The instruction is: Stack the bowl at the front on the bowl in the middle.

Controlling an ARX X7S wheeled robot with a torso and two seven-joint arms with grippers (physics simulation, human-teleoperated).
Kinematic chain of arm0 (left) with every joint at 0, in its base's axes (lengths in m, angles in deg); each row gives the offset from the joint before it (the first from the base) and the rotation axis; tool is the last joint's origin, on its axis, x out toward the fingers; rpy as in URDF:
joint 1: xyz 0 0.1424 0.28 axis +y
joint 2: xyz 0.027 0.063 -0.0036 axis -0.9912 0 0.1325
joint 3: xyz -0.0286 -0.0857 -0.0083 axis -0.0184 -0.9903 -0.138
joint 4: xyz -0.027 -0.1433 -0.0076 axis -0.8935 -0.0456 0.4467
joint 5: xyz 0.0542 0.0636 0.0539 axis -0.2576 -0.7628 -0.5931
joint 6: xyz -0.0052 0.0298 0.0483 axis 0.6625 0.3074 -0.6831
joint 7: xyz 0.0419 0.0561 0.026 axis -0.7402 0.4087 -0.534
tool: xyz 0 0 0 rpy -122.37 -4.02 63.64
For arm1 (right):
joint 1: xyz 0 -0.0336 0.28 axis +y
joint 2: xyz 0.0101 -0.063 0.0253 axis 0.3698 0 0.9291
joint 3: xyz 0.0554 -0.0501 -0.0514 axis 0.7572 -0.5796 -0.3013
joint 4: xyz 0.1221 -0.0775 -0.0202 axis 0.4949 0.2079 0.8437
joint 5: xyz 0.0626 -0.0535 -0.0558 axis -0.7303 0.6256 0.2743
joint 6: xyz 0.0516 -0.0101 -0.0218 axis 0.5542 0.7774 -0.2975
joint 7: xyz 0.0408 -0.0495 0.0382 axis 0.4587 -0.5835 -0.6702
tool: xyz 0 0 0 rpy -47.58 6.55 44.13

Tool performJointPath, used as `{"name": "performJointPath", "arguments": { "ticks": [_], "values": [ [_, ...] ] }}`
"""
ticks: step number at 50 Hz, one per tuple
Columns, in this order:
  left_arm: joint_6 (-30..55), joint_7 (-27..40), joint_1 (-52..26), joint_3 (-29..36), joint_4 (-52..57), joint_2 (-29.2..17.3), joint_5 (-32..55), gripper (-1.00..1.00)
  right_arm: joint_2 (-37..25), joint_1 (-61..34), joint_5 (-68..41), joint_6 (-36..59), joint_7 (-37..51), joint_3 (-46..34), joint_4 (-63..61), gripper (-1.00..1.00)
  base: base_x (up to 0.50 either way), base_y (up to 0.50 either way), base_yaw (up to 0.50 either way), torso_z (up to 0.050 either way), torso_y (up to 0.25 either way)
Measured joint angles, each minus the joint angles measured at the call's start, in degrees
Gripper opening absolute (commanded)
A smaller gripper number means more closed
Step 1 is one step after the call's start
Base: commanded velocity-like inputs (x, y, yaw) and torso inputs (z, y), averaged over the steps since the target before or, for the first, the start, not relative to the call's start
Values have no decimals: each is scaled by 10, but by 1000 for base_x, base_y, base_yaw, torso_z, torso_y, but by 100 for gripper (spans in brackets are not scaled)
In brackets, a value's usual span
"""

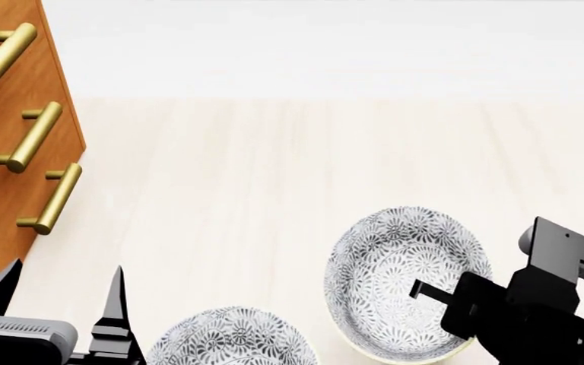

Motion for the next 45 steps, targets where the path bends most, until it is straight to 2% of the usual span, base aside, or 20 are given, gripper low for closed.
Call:
{"name": "performJointPath", "arguments": {
  "ticks": [7, 18, 27, 35, 45],
  "values": [
    [2, 1, 0, 0, -1, -2, 4, 100, -2, -6, -58, 89, 46, 26, -128, -100, 0, 0, 0, 0, 0],
    [9, 4, 0, -1, 8, -6, 12, 100, -45, -11, -325, 154, 247, 35, -233, -100, 0, 0, 0, 0, 0],
    [11, 6, 6, -4, 26, -11, 19, 100, -64, 5, -510, 166, 379, 6, -293, -100, 0, 0, 0, 0, 0],
    [10, 8, 9, -5, 33, -14, 24, 100, -63, 23, -591, 163, 430, -38, -335, -100, 0, 0, 0, 0, 0],
    [11, 11, 9, -5, 38, -17, 28, 100, -53, 45, -610, 152, 431, -99, -367, -100, 0, 0, 0, 0, 0]
  ]
}}
